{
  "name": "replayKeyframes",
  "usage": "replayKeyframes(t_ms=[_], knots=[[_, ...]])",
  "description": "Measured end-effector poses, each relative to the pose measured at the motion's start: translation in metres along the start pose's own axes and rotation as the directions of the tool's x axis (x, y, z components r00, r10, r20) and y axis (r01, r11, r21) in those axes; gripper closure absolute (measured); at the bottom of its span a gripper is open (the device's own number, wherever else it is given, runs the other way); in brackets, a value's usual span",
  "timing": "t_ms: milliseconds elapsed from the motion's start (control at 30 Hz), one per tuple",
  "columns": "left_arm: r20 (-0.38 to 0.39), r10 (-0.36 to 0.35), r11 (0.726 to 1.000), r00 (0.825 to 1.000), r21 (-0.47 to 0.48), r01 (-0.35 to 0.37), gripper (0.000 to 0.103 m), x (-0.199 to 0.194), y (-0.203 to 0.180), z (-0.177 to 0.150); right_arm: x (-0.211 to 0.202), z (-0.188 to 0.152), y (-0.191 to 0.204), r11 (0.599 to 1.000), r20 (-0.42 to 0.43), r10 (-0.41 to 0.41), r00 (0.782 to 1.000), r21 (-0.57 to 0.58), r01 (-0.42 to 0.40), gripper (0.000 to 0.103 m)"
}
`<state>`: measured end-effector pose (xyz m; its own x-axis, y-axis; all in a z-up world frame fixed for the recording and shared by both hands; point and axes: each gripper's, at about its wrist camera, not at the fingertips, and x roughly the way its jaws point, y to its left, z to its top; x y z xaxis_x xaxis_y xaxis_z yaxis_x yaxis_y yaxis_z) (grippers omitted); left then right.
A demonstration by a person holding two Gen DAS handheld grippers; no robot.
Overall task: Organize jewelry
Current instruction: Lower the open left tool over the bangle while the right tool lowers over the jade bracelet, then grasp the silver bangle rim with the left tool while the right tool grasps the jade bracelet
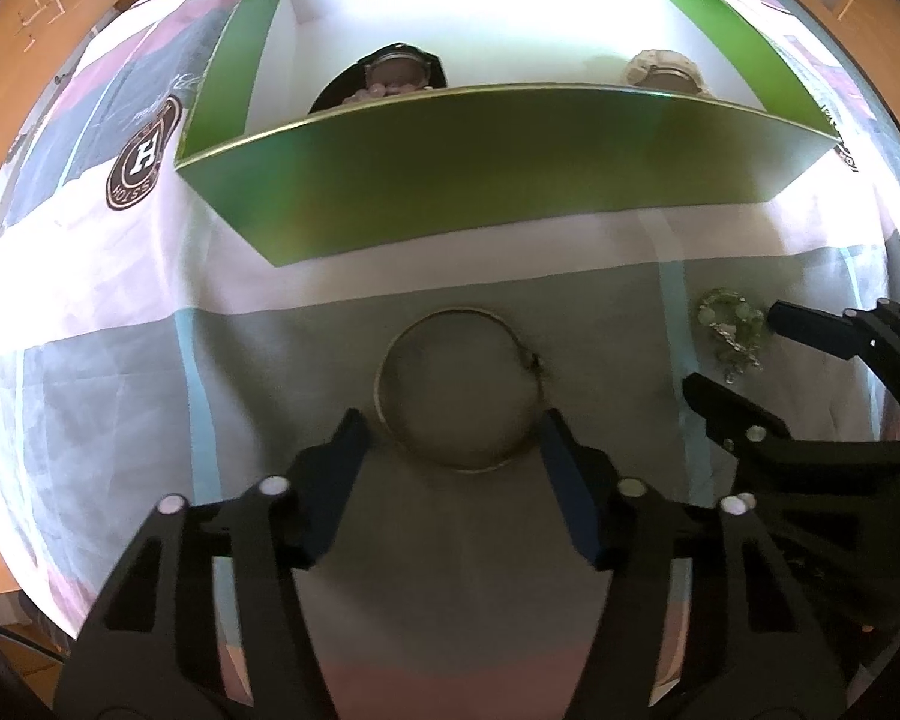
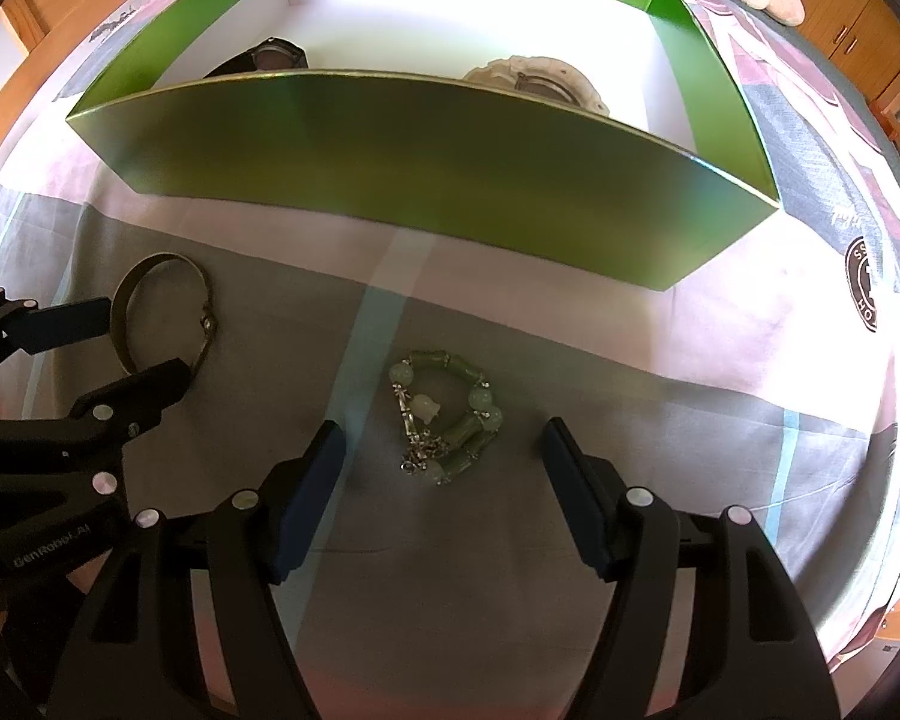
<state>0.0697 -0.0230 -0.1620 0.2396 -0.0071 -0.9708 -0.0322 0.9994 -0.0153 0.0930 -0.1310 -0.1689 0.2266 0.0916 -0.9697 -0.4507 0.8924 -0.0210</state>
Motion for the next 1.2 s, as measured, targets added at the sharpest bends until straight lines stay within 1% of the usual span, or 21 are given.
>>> replayKeyframes(t_ms=[100, 167, 233, 267, 367, 433, 567, 600, 633, 900, 1100, 1200], knots=[[0.003, 0.004, 1.0, 1.0, 0.009, -0.004, 0.048, -0.001, -0.002, 0.0, -0.001, -0.002, 0.003, 1.0, 0.004, 0.003, 1.0, -0.009, -0.003, 0.034], [0.003, 0.005, 1.0, 1.0, 0.009, -0.005, 0.048, 0.0, -0.002, 0.001, -0.001, -0.003, 0.004, 1.0, 0.005, 0.013, 1.0, -0.014, -0.013, 0.039], [0.003, 0.004, 1.0, 1.0, 0.007, -0.004, 0.048, 0.0, -0.003, 0.001, -0.005, -0.006, 0.004, 0.999, 0.01, 0.025, 1.0, -0.022, -0.025, 0.049], [0.003, 0.003, 1.0, 1.0, 0.006, -0.003, 0.048, 0.0, -0.003, 0.001, -0.006, -0.007, 0.005, 0.999, 0.01, 0.035, 0.999, -0.025, -0.034, 0.051], [0.003, 0.001, 1.0, 1.0, 0.004, -0.001, 0.048, 0.0, 0.0, 0.002, -0.007, -0.007, 0.006, 0.999, 0.014, 0.043, 0.999, -0.031, -0.043, 0.062], [0.003, 0.001, 1.0, 1.0, 0.002, -0.001, 0.048, 0.0, 0.002, 0.002, -0.011, -0.008, 0.009, 0.998, 0.019, 0.048, 0.999, -0.032, -0.047, 0.074], [-0.002, -0.012, 1.0, 1.0, -0.019, 0.012, 0.048, -0.005, 0.006, 0.001, -0.02, -0.009, 0.009, 0.998, 0.037, 0.05, 0.998, -0.024, -0.05, 0.082], [-0.005, -0.018, 0.999, 1.0, -0.027, 0.018, 0.048, -0.005, 0.009, 0.002, -0.022, -0.009, 0.008, 0.998, 0.042, 0.053, 0.998, -0.02, -0.053, 0.09], [-0.007, -0.024, 0.999, 1.0, -0.035, 0.024, 0.048, -0.005, 0.012, 0.002, -0.023, -0.008, 0.006, 0.998, 0.047, 0.058, 0.997, -0.016, -0.057, 0.093], [-0.017, -0.068, 0.994, 0.998, -0.088, 0.067, 0.047, -0.002, 0.026, 0.005, -0.029, -0.004, 0.001, 0.997, 0.06, 0.071, 0.996, -0.002, -0.071, 0.094], [-0.015, -0.113, 0.983, 0.994, -0.146, 0.109, 0.047, -0.003, 0.047, 0.009, -0.035, -0.008, -0.005, 0.996, 0.071, 0.084, 0.994, 0.008, -0.084, 0.094], [-0.012, -0.119, 0.978, 0.993, -0.172, 0.115, 0.047, -0.004, 0.055, 0.01, -0.04, -0.008, -0.005, 0.996, 0.073, 0.085, 0.994, 0.01, -0.086, 0.094]])
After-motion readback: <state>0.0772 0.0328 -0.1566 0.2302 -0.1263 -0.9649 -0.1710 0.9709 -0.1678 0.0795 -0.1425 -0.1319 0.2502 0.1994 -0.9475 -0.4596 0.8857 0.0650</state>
